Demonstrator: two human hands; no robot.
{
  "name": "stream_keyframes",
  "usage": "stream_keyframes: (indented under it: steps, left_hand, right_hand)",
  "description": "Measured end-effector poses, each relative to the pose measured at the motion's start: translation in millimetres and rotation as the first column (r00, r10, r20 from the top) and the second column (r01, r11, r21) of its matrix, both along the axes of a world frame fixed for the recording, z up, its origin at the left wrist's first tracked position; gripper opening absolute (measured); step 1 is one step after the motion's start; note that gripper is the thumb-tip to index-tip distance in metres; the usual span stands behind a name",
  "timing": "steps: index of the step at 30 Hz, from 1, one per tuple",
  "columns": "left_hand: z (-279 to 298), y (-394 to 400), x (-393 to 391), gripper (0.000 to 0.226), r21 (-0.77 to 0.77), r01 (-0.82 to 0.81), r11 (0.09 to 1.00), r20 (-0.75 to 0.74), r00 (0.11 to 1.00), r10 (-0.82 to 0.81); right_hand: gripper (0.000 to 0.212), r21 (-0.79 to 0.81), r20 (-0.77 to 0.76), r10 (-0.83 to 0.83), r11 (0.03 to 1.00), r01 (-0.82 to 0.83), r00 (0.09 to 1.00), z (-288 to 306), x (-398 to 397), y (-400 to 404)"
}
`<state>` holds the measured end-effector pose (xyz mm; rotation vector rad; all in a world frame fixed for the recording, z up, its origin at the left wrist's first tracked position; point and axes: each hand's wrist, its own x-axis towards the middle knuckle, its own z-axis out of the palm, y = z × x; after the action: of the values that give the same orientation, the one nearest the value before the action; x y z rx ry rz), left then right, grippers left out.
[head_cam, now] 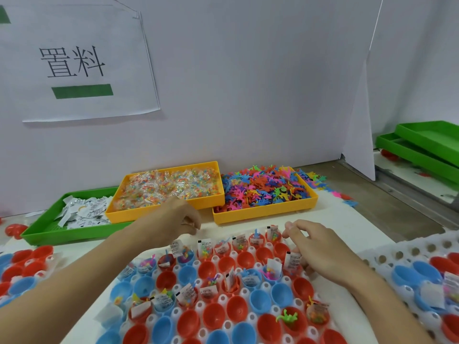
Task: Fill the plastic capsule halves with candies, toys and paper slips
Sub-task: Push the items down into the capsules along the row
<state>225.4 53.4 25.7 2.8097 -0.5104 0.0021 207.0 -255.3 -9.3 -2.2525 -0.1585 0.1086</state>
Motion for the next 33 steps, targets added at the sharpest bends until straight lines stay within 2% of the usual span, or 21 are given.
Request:
stream_keyframes:
  steps: [4,6,10,14,17,21,24,28,33]
  left_hand:
    - [16,-4,-14,0.006,-0.1,-0.013,0.995,0.103,0.994,0.023]
    - [25,-8,-25,0.009,-0.215,-0.055,0.975,0.172,0.981,0.093]
    - [40,-23,-48,0.008,-0.571,-0.064,0.818,0.168,0.967,0.192]
    - [50,-39,-61,0.006,-0.739,-0.062,0.671,0.051,0.988,0.147]
    - [53,-51,-63,0.004,-0.779,-0.059,0.624,-0.016,0.997,0.074]
    - [51,-68,-64,0.003,-0.761,-0.025,0.648,-0.014,1.0,0.022]
    - [48,-80,-65,0.005,-0.726,-0.015,0.688,-0.015,1.0,0.007]
    - [43,-90,-66,0.006,-0.707,-0.018,0.707,-0.024,1.0,0.001]
    - [35,-96,-70,0.009,-0.774,-0.069,0.63,-0.083,0.996,0.006]
  right_hand:
    - [0.036,-0.007,-0.001,-0.009,1.0,0.009,1.0,1,-1,0]
    - [0.034,-0.016,0.016,-0.03,0.999,0.03,0.999,4,-3,-1]
    - [0.026,-0.012,0.206,-0.075,0.997,0.079,0.976,10,-6,1]
    - [0.016,0.11,0.332,-0.066,0.993,0.031,0.941,18,-11,8]
    - [0.003,0.212,0.355,0.0,0.974,-0.081,0.935,23,-15,11]
    - [0.031,0.419,0.294,0.173,0.86,-0.29,0.94,31,-23,16]
    - [0.027,0.518,0.313,0.194,0.786,-0.339,0.93,34,-28,23]
    - [0.012,0.535,0.347,0.131,0.786,-0.311,0.929,39,-32,27]
    - [0.011,0.438,0.31,0.172,0.847,-0.301,0.935,40,-34,26]
